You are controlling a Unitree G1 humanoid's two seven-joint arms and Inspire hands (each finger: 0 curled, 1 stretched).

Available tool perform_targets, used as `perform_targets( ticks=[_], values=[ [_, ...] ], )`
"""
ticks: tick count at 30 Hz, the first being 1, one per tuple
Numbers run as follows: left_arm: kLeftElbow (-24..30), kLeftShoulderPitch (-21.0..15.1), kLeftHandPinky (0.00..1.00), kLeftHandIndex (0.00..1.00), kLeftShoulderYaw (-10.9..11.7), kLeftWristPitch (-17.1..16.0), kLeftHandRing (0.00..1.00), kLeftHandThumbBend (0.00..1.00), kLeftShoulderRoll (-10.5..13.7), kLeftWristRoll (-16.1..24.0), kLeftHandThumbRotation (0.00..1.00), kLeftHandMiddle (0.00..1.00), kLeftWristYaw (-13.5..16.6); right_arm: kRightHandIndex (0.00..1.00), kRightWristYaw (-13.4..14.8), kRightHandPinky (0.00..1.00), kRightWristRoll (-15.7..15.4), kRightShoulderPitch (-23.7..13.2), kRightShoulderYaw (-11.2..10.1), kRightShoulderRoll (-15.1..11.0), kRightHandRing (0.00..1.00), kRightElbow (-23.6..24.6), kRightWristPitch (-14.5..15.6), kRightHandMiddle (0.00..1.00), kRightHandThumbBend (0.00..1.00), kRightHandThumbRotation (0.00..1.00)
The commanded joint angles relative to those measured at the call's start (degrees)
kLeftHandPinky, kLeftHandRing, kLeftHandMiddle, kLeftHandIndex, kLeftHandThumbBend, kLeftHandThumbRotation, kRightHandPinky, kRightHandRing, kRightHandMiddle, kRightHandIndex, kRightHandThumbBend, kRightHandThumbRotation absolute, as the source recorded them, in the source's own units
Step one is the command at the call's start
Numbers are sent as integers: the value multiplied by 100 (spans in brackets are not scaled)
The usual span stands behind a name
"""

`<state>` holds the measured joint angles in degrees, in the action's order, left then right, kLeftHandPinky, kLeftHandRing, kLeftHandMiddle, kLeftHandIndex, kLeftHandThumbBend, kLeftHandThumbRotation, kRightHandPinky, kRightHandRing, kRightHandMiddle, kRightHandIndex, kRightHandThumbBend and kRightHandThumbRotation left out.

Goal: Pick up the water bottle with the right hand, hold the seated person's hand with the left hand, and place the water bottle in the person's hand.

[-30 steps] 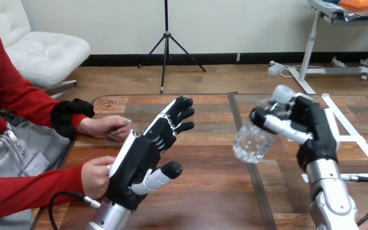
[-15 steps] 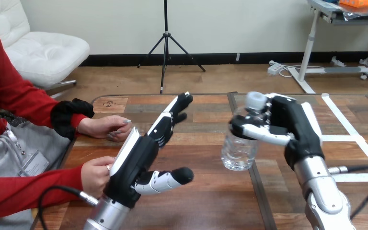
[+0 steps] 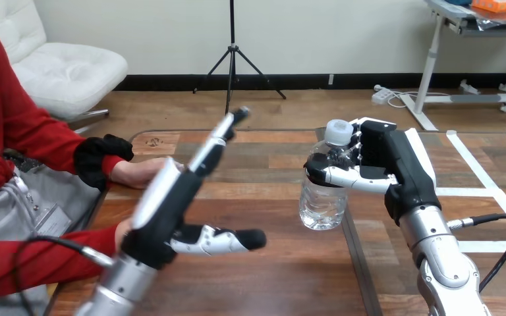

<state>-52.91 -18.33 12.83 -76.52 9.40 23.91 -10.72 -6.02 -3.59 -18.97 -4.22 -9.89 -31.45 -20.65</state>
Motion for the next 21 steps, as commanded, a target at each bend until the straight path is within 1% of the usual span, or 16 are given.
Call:
perform_targets(
  ticks=[1,3,6,9,12,15,18,21],
  values=[
    [420,-185,91,100,110,184,98,100,422,600,66,99,851,42,-3,24,-29,-416,-2,-205,29,277,-241,39,88,0],
    [485,-188,90,100,60,270,98,100,527,806,66,99,1126,42,-20,24,-21,-409,1,-206,29,282,-238,39,88,0],
    [616,-185,89,100,-10,501,97,100,694,1120,65,99,1557,42,-78,24,-7,-399,11,-223,29,264,-259,39,88,0],
    [649,-229,88,100,-112,609,97,100,885,1380,65,98,1950,42,-115,24,-27,-383,31,-251,29,278,-249,39,87,0],
    [682,-250,87,100,-234,799,96,100,1090,1501,64,98,2161,42,-154,24,-14,-385,43,-261,29,230,-328,39,87,0],
    [654,-307,85,100,-355,865,95,100,1288,1632,62,97,2399,42,-161,24,-17,-377,49,-270,29,240,-288,38,88,0],
    [618,-362,84,100,-483,940,95,100,1488,1633,60,96,2416,42,-118,24,-73,-354,66,-276,29,318,-170,38,88,0],
    [602,-394,84,100,-589,1034,95,100,1650,1639,59,96,2511,42,-165,24,-58,-366,65,-302,29,238,-328,38,88,0]
  ],
)
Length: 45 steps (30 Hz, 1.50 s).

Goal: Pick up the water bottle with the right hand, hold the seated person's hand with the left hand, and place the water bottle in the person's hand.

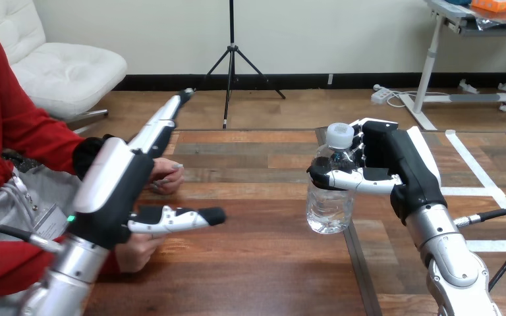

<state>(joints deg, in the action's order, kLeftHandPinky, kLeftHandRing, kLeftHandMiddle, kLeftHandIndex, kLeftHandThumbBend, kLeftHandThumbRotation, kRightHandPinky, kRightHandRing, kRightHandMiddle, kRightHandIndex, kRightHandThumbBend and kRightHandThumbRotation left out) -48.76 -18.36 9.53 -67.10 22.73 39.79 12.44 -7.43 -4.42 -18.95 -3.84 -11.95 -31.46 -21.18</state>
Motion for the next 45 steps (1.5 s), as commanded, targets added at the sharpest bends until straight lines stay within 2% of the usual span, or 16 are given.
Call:
perform_targets(
  ticks=[1,6,12,15,18,20,23,26,30,36,45],
  values=[
    [201,-402,84,100,-296,148,95,100,389,19,59,96,145,41,-20,24,10,-361,33,-106,28,261,-254,38,88,0],
    [255,-406,86,99,-439,376,95,100,585,-163,57,95,-24,42,-13,24,10,-329,32,-113,28,346,-156,38,89,0],
    [79,-564,84,97,-651,301,92,100,886,-73,54,93,137,42,-10,24,8,-290,53,-134,29,449,-87,38,88,0],
    [-124,-639,81,95,-714,217,91,100,897,-612,49,92,-292,42,-13,24,9,-268,58,-141,29,489,-106,38,88,0],
    [-56,-663,79,95,-826,444,91,100,1088,-623,47,93,-523,42,-30,24,32,-257,51,-136,29,534,-66,38,88,0],
    [-121,-714,78,95,-874,451,90,100,1149,-820,45,93,-745,42,-50,24,44,-253,44,-147,29,534,-85,38,88,0],
    [-239,-785,77,93,-933,424,89,100,1227,-955,41,92,-902,42,-42,24,24,-239,42,-154,28,561,-93,38,88,0],
    [-405,-883,75,92,-1028,444,87,100,1339,-883,40,90,-908,42,-59,24,31,-221,38,-164,28,603,-86,39,88,0],
    [-409,-961,74,92,-1164,618,85,100,1509,-838,41,89,-1101,42,-54,24,39,-185,32,-164,29,728,25,39,88,0],
    [-726,-1154,72,90,-1360,558,82,100,1690,-721,41,87,-1078,42,-64,24,70,-159,20,-188,29,839,98,39,88,0],
    [-918,-1426,72,89,-1758,804,82,100,2046,-316,45,86,-1112,42,-64,24,99,-74,22,-235,29,1115,266,39,87,0]
  ],
)
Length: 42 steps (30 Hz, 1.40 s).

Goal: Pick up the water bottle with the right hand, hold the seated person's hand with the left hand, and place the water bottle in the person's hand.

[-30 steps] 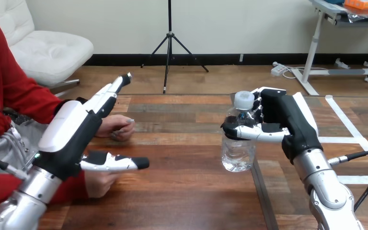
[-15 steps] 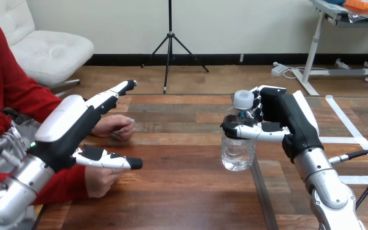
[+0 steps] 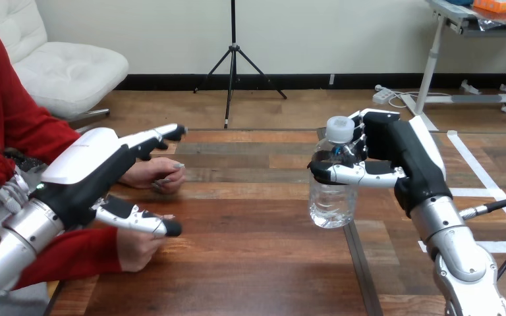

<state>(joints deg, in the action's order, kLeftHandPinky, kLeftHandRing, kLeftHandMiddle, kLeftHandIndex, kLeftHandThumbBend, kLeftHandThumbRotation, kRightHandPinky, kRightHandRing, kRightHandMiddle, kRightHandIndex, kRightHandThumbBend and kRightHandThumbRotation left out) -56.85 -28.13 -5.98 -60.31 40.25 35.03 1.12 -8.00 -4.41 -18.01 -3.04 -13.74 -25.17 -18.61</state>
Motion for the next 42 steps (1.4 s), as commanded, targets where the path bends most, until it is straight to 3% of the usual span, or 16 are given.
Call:
perform_targets(
  ticks=[1,17,30,42],
  values=[
    [-112,-491,72,89,-272,192,82,100,347,238,45,86,4,42,-6,24,104,-156,-61,-58,29,525,31,39,87,0],
    [-382,-883,72,86,-831,609,83,100,697,617,48,86,-190,42,-25,23,121,6,-84,-105,28,1059,367,39,86,0],
    [-805,-1176,73,86,-1170,567,83,100,863,778,49,86,-144,42,-27,23,95,154,-108,-122,29,1573,757,39,84,0],
    [-962,-1349,76,88,-1460,809,84,100,1016,907,50,87,-260,42,-23,23,99,256,-143,-139,29,1887,952,39,85,0]
  ],
)
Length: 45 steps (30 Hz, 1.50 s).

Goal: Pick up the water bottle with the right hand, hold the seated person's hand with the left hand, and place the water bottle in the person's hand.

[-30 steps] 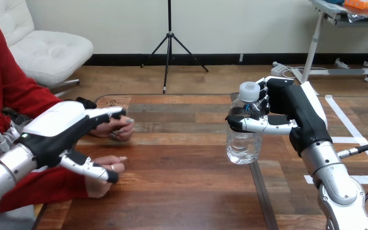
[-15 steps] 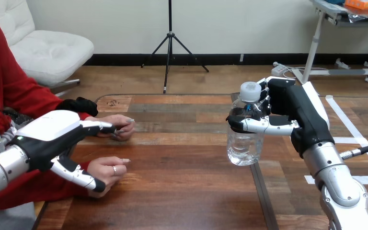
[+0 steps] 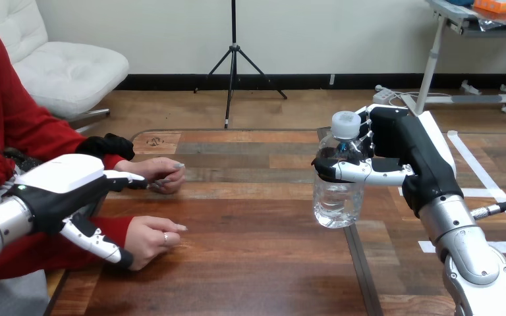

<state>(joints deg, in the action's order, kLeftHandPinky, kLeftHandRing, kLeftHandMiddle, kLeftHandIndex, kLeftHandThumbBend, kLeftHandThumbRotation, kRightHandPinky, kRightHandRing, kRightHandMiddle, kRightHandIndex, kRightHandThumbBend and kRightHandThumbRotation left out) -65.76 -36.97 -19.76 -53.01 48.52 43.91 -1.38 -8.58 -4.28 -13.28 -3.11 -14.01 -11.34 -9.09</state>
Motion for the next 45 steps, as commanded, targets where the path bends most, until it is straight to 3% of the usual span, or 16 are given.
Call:
perform_targets(
  ticks=[1,17,26,45],
  values=[
    [-87,-469,76,88,-91,87,84,100,190,4,49,87,-19,42,33,23,82,-207,-136,-117,29,534,18,39,85,0],
    [-234,-574,76,86,-391,513,83,100,200,175,37,86,6,43,-2,24,109,-110,-161,-162,29,801,121,40,84,0],
    [-184,-645,75,84,-694,793,81,100,230,556,34,83,299,43,-16,24,155,-73,-170,-172,29,928,183,40,83,0],
    [-339,-782,72,78,-1162,1247,75,100,134,1045,26,78,635,42,-14,24,259,-34,-162,-171,29,1147,252,40,84,0]
  ],
)
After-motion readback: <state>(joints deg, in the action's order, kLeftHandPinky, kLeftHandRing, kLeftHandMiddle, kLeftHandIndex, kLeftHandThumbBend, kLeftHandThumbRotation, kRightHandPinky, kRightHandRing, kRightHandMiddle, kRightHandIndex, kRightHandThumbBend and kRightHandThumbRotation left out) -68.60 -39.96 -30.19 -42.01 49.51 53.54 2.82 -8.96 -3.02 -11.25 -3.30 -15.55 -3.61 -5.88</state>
